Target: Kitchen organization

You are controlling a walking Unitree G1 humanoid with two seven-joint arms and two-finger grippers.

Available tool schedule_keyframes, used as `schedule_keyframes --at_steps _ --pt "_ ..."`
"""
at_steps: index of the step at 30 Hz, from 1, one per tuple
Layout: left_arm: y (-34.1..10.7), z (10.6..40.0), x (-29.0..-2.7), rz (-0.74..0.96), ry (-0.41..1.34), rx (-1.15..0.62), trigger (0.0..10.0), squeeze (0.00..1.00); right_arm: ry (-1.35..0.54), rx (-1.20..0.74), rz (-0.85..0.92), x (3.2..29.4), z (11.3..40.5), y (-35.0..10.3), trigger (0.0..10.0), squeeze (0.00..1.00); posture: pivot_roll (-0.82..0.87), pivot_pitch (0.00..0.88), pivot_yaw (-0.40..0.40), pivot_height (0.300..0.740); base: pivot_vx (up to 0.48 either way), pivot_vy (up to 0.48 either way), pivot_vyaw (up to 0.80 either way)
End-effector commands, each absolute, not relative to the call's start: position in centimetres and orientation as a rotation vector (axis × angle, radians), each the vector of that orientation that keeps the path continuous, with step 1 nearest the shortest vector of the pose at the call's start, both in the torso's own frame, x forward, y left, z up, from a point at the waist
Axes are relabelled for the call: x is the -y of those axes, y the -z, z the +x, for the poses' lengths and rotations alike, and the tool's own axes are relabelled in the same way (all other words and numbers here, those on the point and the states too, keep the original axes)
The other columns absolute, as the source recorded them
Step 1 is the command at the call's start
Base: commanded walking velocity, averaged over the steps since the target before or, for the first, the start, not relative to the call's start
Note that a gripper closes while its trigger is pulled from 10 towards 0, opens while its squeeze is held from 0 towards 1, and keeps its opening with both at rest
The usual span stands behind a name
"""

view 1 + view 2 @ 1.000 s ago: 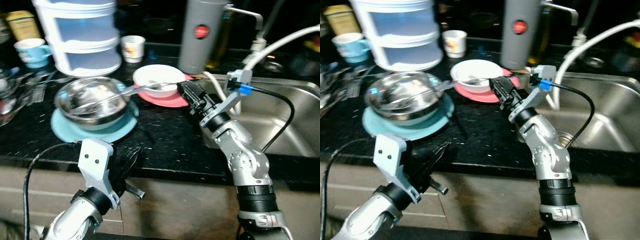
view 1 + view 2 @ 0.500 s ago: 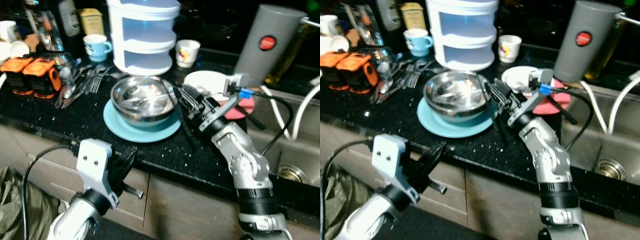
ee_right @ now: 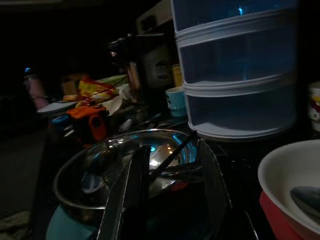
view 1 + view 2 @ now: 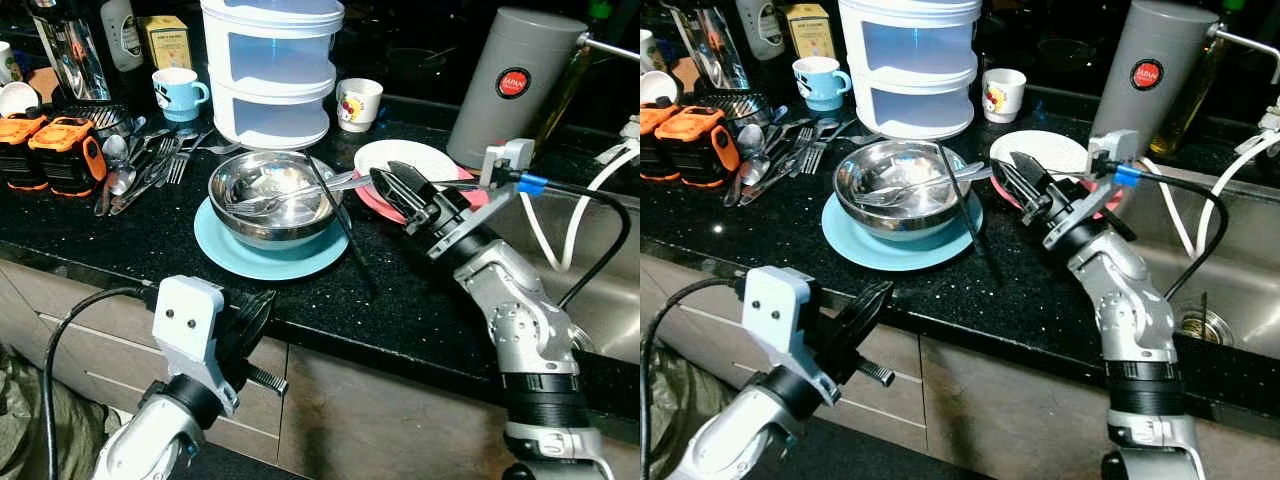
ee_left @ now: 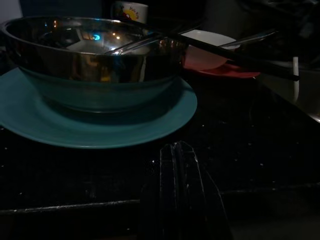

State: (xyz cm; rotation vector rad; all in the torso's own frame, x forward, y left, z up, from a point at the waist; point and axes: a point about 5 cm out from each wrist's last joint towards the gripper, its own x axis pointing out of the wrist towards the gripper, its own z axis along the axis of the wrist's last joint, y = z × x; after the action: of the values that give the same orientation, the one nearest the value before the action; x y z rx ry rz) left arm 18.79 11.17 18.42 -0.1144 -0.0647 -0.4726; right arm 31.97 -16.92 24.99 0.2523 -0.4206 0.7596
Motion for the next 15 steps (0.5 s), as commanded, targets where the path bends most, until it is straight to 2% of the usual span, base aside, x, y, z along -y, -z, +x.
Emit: schedule_keyframes --at_steps 1,2,3,9,13,14,15 --pt "-18.2 18.8 -11.1 -0.112 0.48 0.053 10.0 0.0 -0.792 0.424 0.278 18.1 31.5 -25.0 10.0 0.07 0.19 0.0 -0.061 0.74 0.0 0.0 0.0" --pt "-18.1 18.8 -11.1 -0.112 0.48 0.053 10.0 0.0 -0.794 0.429 0.281 18.3 31.5 -25.2 10.0 0.07 0.19 0.0 -0.061 0.74 0.0 0.0 0.0" --pt "-18.1 18.8 -11.1 -0.113 0.482 0.052 10.0 0.0 -0.816 0.436 0.288 18.5 31.2 -25.4 10.0 1.0 0.19 0.0 -0.061 0.74 0.0 0.0 0.0" --pt "-18.1 18.9 -10.9 -0.117 0.493 0.053 10.0 0.0 -0.972 0.408 0.261 18.6 29.7 -25.7 10.0 1.0 0.18 0.0 -0.057 0.74 0.0 0.0 0.0" --pt "-18.2 18.9 -10.9 -0.118 0.495 0.053 10.0 0.0 -1.004 0.365 0.214 18.3 29.5 -25.3 10.0 1.0 0.18 0.0 -0.058 0.74 0.0 0.0 0.0" --pt "-18.2 18.9 -10.9 -0.118 0.496 0.054 10.0 0.0 -1.019 0.331 0.179 18.1 29.3 -24.8 10.0 0.09 0.18 0.0 -0.056 0.74 0.0 0.0 0.0" --pt "-18.2 18.9 -10.9 -0.118 0.496 0.054 10.0 0.0 -1.019 0.331 0.179 18.1 29.3 -24.8 10.0 0.09 0.18 0.0 -0.056 0.74 0.0 0.0 0.0"
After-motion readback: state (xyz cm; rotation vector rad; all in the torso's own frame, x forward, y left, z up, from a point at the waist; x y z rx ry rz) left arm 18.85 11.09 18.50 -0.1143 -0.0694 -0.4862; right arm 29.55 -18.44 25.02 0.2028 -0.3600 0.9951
